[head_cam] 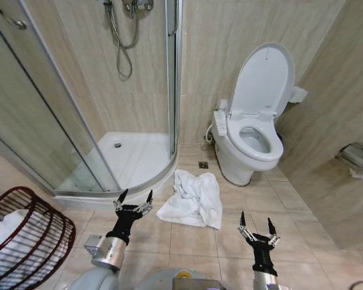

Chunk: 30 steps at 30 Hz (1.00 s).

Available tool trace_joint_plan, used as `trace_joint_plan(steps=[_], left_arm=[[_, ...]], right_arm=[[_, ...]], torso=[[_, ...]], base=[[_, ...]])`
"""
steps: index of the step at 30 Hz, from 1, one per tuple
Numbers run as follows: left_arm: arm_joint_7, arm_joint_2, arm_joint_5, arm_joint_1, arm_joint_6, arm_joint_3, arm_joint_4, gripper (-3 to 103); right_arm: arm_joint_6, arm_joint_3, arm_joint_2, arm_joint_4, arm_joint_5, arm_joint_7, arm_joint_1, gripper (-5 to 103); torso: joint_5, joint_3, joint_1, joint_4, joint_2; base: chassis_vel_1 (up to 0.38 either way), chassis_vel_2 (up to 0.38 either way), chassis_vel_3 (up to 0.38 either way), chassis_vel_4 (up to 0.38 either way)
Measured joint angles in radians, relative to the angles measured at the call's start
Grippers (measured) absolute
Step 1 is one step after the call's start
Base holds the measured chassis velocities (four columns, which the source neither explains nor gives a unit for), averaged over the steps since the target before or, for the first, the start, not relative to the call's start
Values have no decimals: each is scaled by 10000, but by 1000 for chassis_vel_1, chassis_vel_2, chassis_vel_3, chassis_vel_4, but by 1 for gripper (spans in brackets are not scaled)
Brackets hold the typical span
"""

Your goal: Discard the used towel into the hamper.

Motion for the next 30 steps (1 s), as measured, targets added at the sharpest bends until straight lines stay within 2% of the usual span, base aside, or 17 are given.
trace_joint_plan(steps=[6,10,12,14,15,16,17,18,19,22,23,26,28,30], left_arm=[[0,0,0,0,0,0,0,100],[0,0,0,0,0,0,0,100],[0,0,0,0,0,0,0,100],[-1,0,0,0,0,0,0,100],[-1,0,0,0,0,0,0,100],[0,0,0,0,1,0,0,100],[0,0,0,0,0,0,0,100],[0,0,0,0,0,0,0,100],[0,0,0,0,1,0,0,100],[0,-1,0,0,0,0,0,100],[0,-1,0,0,0,0,0,100],[0,-1,0,0,1,0,0,100],[0,0,0,0,0,0,0,100],[0,-1,0,0,1,0,0,100]], right_arm=[[-34,-13,9,-144,-245,359,117,100],[-26,-3,-111,-263,-225,297,170,100],[-128,93,-417,-469,182,5,323,100],[-761,264,-1009,-761,1139,-400,693,100],[-761,264,-1009,-761,1139,-400,693,100],[-1193,300,-1194,-764,1495,-504,844,100],[-1925,317,-1463,-751,2000,-597,1102,100],[-1925,317,-1463,-751,2000,-597,1102,100],[-2504,312,-1636,-745,2214,-545,1395,100],[-3566,171,-2042,-897,2356,-416,2155,100],[-3566,171,-2042,-897,2356,-416,2155,100],[-4391,-93,-2543,-1306,2940,-618,2995,100],[-4533,-158,-2630,-1437,3060,-677,3194,100],[-4809,-491,-2866,-2111,3237,-824,4011,100]], torso=[[-1,8,2,0,11],[0,11,3,0,15],[0,12,3,-1,21],[1,14,2,-1,24],[1,14,2,-1,24],[0,15,2,-2,25],[0,17,2,-1,28],[0,17,2,-1,28],[0,19,3,0,29],[2,22,6,0,30],[2,22,6,0,30],[0,24,7,1,32],[1,24,7,-1,33],[0,25,7,1,36]], base=[[-85,90,80,-86],[-17,33,13,-15],[0,0,0,0],[0,0,0,0],[0,0,0,0],[0,0,0,0],[0,0,0,0],[0,0,0,0],[0,0,0,0],[0,0,0,0],[0,0,0,0],[0,0,0,0],[0,0,0,0],[0,0,0,0]])
